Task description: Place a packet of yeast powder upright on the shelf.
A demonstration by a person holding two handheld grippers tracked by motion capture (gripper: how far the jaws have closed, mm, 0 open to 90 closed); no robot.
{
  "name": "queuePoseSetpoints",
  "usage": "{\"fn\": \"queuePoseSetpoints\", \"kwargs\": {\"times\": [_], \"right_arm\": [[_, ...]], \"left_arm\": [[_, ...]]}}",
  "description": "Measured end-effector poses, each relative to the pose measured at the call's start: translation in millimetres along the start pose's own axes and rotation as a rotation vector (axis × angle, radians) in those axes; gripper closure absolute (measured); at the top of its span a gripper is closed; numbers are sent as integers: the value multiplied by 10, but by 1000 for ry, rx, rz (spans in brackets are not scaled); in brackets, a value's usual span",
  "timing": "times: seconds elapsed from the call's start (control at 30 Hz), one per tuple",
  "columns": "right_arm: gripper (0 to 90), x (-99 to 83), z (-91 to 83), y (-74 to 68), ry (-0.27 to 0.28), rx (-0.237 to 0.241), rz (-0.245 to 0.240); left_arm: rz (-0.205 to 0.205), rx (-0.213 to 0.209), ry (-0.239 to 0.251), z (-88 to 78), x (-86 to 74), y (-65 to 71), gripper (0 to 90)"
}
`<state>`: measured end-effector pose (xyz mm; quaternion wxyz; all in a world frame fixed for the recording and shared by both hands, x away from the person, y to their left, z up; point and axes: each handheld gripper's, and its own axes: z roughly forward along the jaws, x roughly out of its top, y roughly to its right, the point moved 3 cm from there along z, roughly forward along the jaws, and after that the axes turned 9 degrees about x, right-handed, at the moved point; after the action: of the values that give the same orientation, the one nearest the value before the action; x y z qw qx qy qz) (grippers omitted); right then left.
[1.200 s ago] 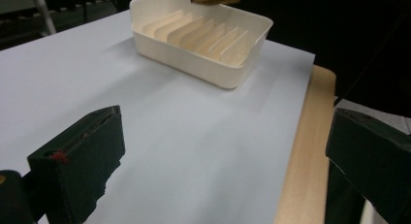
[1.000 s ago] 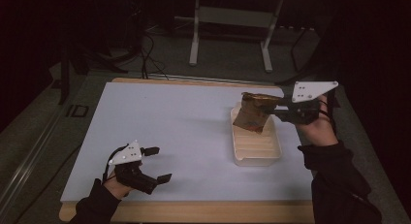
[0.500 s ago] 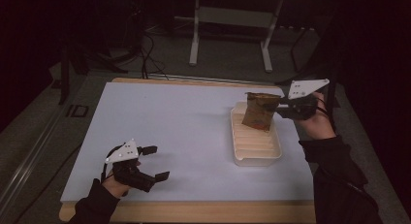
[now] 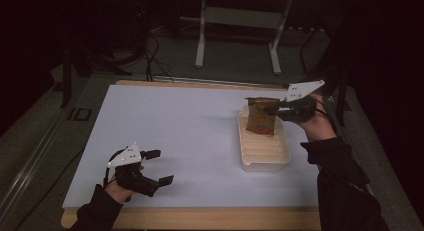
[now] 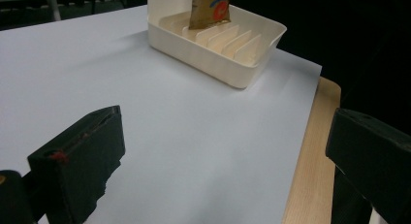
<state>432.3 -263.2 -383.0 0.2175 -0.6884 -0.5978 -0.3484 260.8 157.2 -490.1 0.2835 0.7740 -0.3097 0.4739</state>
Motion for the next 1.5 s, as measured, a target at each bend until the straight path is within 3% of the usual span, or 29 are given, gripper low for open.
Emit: {"fn": "queuePoseSetpoints", "kwargs": {"times": [0.23,0.53,0.83,1.13,1.5], "right_arm": [[787,18,122,14,7,18,-2],[786,-8,249,23,59,47,20],[783,-157,467,-7,42,82,50],[782,-425,393,15,110,81,126],[772,-733,310,50,144,28,209]], "left_arm": [[-4,-5,-3,6,-13,-3,15],[-11,-9,-6,14,-33,-6,15],[-13,-8,-6,15,-41,-12,15],[-11,-6,-8,15,-42,-11,15],[-20,-1,-8,22,-57,-32,15]]}}
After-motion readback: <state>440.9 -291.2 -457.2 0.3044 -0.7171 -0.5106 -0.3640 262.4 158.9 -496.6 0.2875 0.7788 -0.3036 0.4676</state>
